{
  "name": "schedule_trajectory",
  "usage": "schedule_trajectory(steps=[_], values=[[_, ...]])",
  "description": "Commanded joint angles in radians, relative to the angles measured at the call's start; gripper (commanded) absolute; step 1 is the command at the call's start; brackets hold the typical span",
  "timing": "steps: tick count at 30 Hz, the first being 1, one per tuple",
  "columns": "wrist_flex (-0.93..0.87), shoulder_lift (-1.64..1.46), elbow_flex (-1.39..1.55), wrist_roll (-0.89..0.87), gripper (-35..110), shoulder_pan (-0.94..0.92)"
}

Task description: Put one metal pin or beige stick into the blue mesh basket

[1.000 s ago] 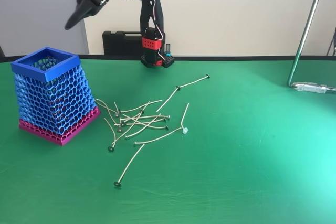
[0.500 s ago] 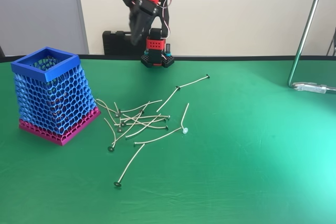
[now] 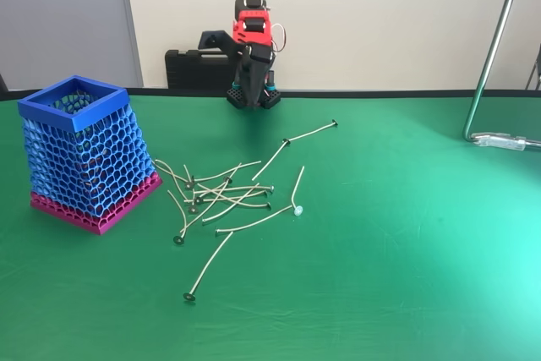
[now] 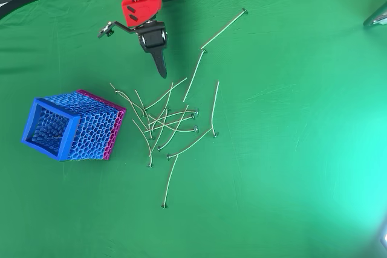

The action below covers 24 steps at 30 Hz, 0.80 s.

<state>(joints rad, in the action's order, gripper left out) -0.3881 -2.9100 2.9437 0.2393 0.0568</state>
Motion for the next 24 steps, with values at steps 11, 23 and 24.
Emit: schedule_trajectory(steps=[11, 23, 24], values=[[-0.173, -0.238, 0.14, -0.126, 1, 0.031], [-0.345, -0.324, 0.14, -0.169, 1, 0.032], [-0.357, -0.334, 0.14, -0.173, 1, 0.032]])
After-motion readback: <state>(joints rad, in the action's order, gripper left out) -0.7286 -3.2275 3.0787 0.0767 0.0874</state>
